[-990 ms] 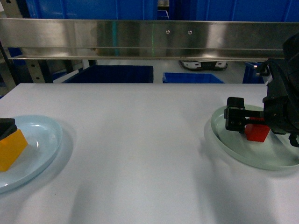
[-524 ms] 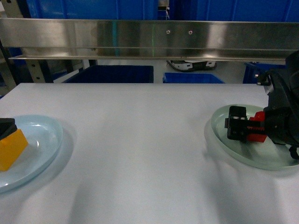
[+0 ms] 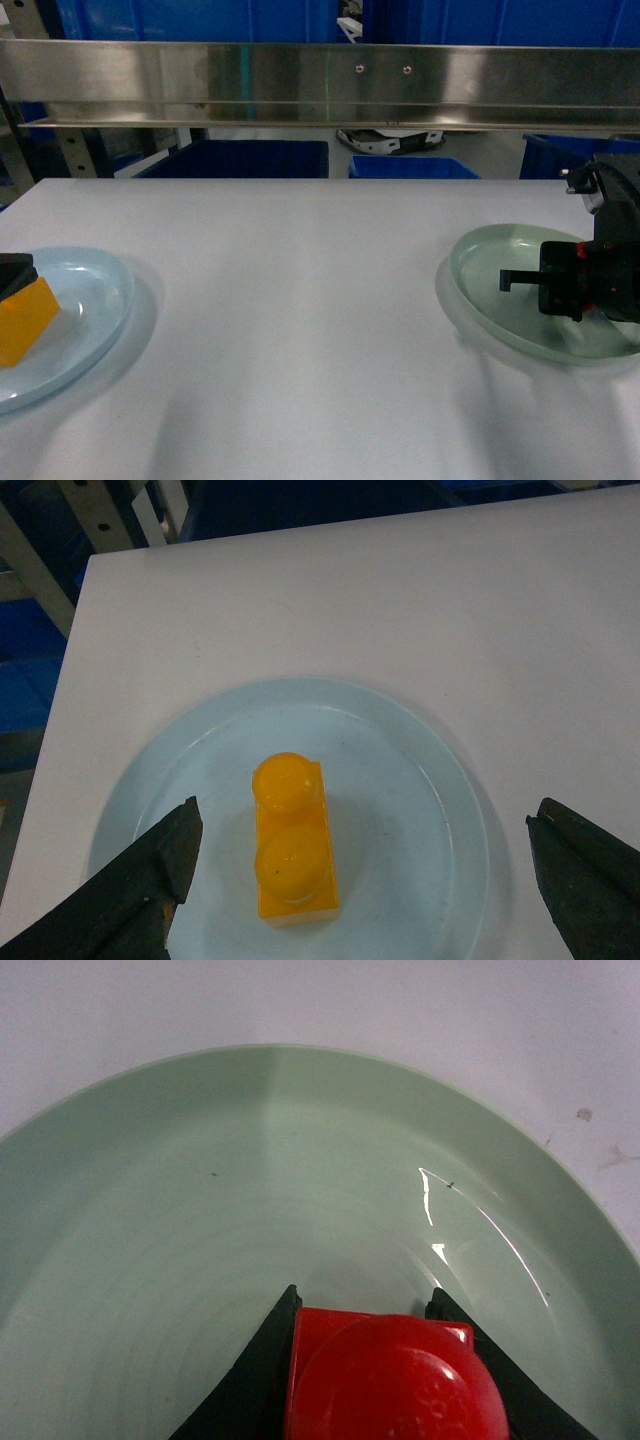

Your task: Sort and place red and yellow blocks in left bins

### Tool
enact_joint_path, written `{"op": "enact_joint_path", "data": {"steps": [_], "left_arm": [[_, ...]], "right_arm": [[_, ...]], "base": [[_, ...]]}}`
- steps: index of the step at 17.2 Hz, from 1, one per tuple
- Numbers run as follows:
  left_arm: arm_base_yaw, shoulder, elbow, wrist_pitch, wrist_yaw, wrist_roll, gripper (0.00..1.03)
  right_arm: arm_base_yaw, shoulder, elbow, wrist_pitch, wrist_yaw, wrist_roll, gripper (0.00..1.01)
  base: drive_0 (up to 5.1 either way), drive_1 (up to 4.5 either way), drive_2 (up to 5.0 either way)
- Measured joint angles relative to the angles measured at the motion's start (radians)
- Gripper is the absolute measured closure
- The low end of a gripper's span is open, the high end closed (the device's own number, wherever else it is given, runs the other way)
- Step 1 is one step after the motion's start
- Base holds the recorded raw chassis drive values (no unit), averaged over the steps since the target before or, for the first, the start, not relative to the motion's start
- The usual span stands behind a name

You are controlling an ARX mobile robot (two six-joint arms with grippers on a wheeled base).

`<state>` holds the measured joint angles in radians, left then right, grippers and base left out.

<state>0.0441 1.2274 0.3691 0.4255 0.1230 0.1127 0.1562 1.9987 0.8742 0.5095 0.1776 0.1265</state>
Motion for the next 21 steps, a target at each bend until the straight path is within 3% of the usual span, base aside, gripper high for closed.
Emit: {"op": "enact_joint_path", "data": {"steps": [1,2,3,9,13,17,21], "left_arm": [[0.0,0.0,0.0,0.0,0.0,0.0,0.05],[0.0,0.0,0.0,0.0,0.0,0.0,0.05],[0.0,0.0,0.0,0.0,0.0,0.0,0.05],[0.0,0.0,0.0,0.0,0.0,0.0,0.05],[0.0,0.0,0.0,0.0,0.0,0.0,0.05],[0.0,0.0,0.0,0.0,0.0,0.0,0.05],[0.0,0.0,0.0,0.0,0.0,0.0,0.05]], "right_arm": [[0.0,0.005,0.0,0.01,-0.011,0.0,0.72],[0.0,0.009,0.023,-0.006,-0.014,-0.037,0.72],[0.0,0.008,0.051,-0.039,-0.026,-0.047,0.72],[-0.004,-0.19,0.069,-0.116,-0.06,-0.06,0.72],[-0.008,-0.372,-0.066,-0.11,-0.082,-0.042,0.73],[-0.048,-0.578,-0.257,-0.131,-0.075,-0.037,0.73],[-0.059,-0.68,-0.297,-0.18,-0.109,-0.05,0.73]], "base": [[0.0,0.0,0.0],[0.0,0.0,0.0],[0.0,0.0,0.0],[0.0,0.0,0.0],[0.0,0.0,0.0],[0.0,0.0,0.0],[0.0,0.0,0.0]]}}
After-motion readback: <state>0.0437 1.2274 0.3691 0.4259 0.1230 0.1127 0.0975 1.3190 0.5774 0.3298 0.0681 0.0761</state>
